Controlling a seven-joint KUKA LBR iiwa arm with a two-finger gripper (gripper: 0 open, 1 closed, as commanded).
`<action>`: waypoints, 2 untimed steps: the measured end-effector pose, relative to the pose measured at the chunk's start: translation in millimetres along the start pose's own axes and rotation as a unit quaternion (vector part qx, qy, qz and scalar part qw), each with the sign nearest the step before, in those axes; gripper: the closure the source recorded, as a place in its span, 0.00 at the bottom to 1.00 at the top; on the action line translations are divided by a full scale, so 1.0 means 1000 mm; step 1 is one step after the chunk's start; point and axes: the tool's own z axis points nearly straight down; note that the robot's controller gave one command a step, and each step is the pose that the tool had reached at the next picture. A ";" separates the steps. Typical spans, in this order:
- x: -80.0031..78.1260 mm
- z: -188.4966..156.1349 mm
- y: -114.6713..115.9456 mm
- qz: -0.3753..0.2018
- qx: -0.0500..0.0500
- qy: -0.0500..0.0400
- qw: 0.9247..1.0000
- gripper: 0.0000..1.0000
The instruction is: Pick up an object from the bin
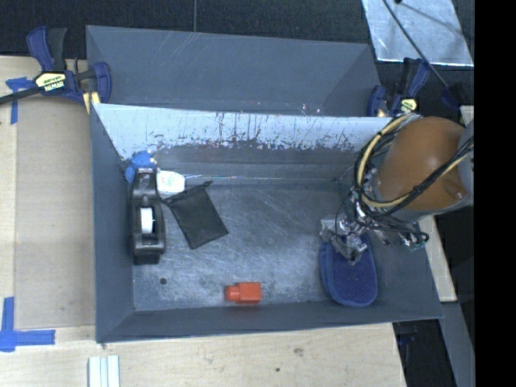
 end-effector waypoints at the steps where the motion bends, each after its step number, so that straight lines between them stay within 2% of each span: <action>1: 0.001 0.002 0.000 0.000 -0.001 0.002 1.000 0.00; 2: -0.010 0.004 0.007 -0.164 -0.008 0.008 0.986 0.00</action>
Offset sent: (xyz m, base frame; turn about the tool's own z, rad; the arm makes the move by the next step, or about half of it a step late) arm 0.0000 0.0000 0.0000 0.0000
